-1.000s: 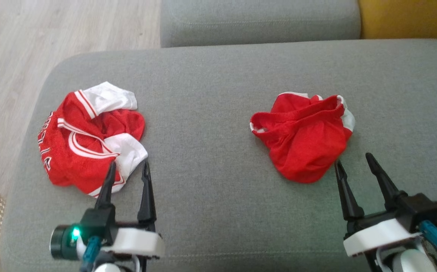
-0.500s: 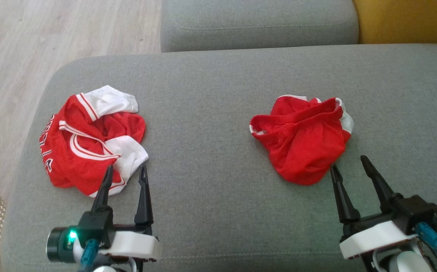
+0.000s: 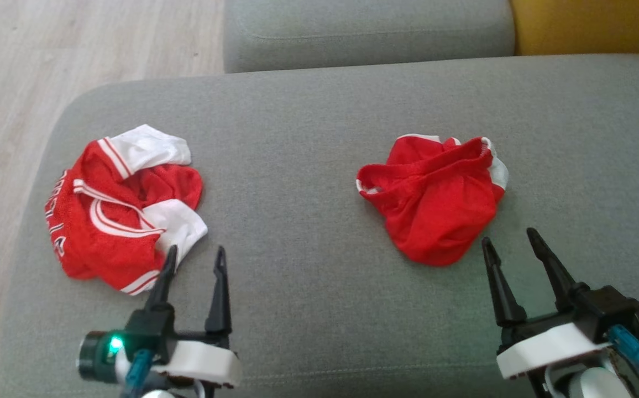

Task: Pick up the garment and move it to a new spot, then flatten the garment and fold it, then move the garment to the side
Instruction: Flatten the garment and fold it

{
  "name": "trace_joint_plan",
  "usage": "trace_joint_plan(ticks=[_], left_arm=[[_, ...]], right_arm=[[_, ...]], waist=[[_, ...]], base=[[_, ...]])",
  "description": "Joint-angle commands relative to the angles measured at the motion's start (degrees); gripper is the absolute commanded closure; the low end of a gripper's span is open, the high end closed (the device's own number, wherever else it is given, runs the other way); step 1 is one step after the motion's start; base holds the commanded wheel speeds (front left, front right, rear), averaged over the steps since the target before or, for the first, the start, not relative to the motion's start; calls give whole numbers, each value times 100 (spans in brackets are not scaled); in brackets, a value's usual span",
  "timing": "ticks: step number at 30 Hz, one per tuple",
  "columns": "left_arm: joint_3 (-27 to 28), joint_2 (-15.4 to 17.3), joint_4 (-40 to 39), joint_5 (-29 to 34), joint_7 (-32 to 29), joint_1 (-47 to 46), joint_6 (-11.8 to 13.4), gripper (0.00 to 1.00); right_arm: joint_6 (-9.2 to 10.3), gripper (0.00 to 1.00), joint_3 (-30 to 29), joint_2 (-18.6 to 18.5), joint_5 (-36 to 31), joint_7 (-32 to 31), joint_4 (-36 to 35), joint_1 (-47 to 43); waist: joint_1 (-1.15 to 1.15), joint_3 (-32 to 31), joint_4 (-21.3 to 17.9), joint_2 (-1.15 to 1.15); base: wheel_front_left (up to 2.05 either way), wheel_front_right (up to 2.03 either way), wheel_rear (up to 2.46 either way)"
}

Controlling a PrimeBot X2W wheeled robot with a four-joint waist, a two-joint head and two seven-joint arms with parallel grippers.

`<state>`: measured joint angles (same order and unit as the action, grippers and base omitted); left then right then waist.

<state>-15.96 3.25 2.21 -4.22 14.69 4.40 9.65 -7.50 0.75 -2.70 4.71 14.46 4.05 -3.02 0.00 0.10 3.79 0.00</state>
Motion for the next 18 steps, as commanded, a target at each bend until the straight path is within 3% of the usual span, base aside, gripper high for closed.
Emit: trace_joint_plan(ticks=[1, 13, 18], left_arm=[[110, -35, -117, -47, 30, -355, -67, 0], [-1328, -36, 1024, -1087, -50, -2481, -1036, 0], [-1792, -36, 1402, -1460, -400, -3199, -1196, 0]], right_arm=[[1, 0, 83, -18, 47, 54, -137, 176], [1, 0, 85, -18, 54, 54, -141, 687], [1, 0, 91, -18, 104, 54, -187, 828]], waist=[[0, 46, -68, 0], [0, 1047, -1098, 0], [0, 1374, -1424, 0]], base=[[0, 0, 0], [0, 0, 0], [0, 0, 0]])
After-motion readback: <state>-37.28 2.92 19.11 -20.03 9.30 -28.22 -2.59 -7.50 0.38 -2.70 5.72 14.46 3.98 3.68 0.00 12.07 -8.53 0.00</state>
